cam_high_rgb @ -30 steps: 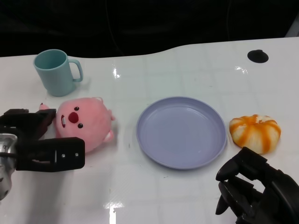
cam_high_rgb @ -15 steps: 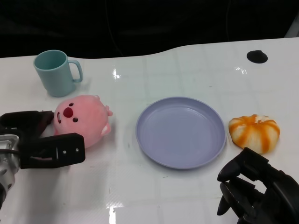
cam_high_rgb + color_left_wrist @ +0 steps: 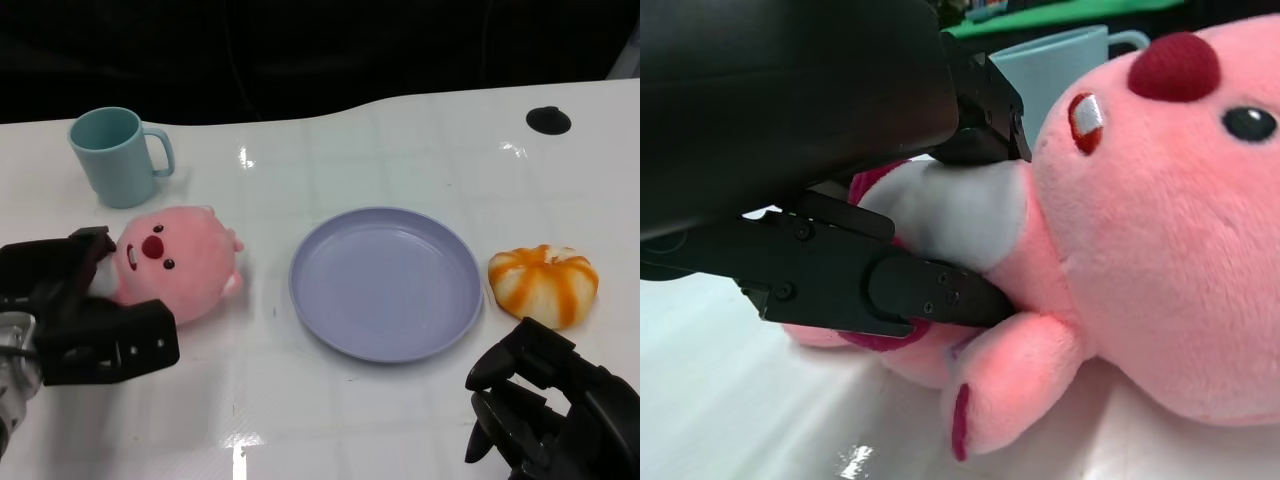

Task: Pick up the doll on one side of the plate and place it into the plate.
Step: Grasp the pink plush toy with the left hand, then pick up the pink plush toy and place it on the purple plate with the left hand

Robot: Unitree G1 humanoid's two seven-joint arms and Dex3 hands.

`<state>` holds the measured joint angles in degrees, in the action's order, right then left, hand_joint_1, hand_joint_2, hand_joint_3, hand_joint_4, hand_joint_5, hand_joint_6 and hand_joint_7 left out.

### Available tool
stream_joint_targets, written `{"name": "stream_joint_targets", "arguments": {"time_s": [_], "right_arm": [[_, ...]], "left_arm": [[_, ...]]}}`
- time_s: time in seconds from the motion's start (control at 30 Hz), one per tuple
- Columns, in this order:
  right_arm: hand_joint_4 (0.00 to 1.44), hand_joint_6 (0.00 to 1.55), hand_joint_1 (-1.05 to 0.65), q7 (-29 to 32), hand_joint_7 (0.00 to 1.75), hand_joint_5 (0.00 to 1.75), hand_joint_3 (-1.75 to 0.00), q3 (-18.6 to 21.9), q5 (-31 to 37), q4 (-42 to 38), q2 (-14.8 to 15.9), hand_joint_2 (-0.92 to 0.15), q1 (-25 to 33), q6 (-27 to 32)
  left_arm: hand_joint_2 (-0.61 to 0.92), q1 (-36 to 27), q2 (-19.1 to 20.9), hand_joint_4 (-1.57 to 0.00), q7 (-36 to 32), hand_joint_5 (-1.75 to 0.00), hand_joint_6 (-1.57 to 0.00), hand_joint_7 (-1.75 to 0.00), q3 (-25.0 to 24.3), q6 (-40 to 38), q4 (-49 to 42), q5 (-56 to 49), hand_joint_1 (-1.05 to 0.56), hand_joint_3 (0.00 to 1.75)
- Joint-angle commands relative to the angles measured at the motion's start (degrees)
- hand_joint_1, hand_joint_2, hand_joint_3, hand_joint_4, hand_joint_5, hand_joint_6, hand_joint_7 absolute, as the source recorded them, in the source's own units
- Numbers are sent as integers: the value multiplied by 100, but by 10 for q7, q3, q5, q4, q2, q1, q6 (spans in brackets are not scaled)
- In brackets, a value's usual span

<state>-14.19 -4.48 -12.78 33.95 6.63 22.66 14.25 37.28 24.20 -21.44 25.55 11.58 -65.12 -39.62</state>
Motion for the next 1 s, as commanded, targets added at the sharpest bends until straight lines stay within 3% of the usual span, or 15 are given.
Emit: {"name": "stream_joint_targets", "arguments": {"time_s": [0.03,0.1,0.2,0.33,0.57,0.8,0.87,1.0], "right_arm": [[54,41,-31,1,165,175,-63,1,-2,2,3,-91,0,-7],[54,41,-31,4,165,175,-63,0,-3,3,2,-91,0,-3],[55,42,-31,4,165,175,-63,-1,0,3,2,-91,1,-7],[54,42,-31,3,165,175,-62,-1,1,5,3,-91,2,-7],[53,41,-31,3,165,175,-62,-1,-4,10,3,-92,3,0],[54,41,-31,2,165,175,-62,-5,-3,7,2,-92,2,-3],[54,41,-31,3,165,175,-62,-7,-2,7,2,-92,2,-3],[54,41,-31,6,166,175,-62,-11,1,8,1,-91,3,-1]], "left_arm": [[78,-19,-2,-88,-11,-175,-67,-174,-19,18,11,26,-23,61],[64,-22,0,-91,-13,-175,-71,-175,-33,30,21,42,-21,89],[55,-30,1,-90,-1,-175,-72,-175,-53,31,42,66,-20,103],[54,-44,6,-88,15,-175,-70,-175,-71,26,82,85,-21,105],[53,-87,13,-94,58,-175,-74,-175,-111,-5,229,108,-21,106],[41,-98,1,-94,123,-175,-76,-175,-114,-45,361,104,-19,128],[41,-95,-5,-93,140,-175,-76,-175,-107,-57,389,97,-19,128],[48,-81,-22,-92,163,-175,-72,-175,-91,-73,420,82,-20,112]]}}
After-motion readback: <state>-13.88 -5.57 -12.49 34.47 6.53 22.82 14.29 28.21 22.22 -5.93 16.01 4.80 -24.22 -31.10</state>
